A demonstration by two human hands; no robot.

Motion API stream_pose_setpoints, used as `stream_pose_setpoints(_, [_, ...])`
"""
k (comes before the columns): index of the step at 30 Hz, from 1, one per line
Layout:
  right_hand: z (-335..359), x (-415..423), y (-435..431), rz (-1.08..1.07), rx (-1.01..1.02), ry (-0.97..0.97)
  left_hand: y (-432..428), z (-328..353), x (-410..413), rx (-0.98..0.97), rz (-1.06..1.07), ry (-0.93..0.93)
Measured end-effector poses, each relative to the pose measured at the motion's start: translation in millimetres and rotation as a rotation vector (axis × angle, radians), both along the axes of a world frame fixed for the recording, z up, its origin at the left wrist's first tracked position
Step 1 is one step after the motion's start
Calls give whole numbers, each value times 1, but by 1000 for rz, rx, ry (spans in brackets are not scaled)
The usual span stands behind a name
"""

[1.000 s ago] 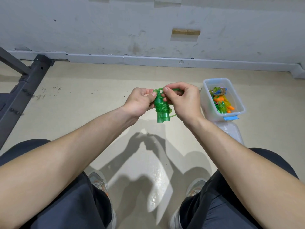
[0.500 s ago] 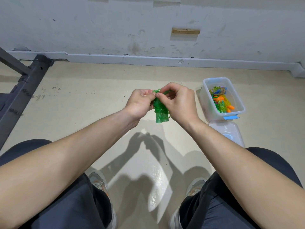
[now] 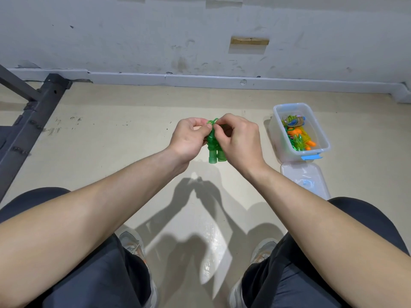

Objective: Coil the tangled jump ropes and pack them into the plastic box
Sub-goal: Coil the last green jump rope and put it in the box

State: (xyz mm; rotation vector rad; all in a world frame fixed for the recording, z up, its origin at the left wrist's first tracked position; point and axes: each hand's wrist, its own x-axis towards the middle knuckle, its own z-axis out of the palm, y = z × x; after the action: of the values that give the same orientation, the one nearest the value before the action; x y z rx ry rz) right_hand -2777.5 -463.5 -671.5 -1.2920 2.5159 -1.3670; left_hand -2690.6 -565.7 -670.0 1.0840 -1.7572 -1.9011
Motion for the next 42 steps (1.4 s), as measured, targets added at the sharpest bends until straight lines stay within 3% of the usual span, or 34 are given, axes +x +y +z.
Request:
stream_pose_setpoints(13, [-1, 1, 0, -31, -54, -213, -8, 3, 9, 298, 41, 81])
stream_pose_setpoints(22, [0, 0, 2, -17, -35, -281, -15, 6, 14, 570, -68, 95])
stream_pose_setpoints(42, [-9, -1, 3, -22, -1, -395, 5, -14, 10, 510, -13, 102])
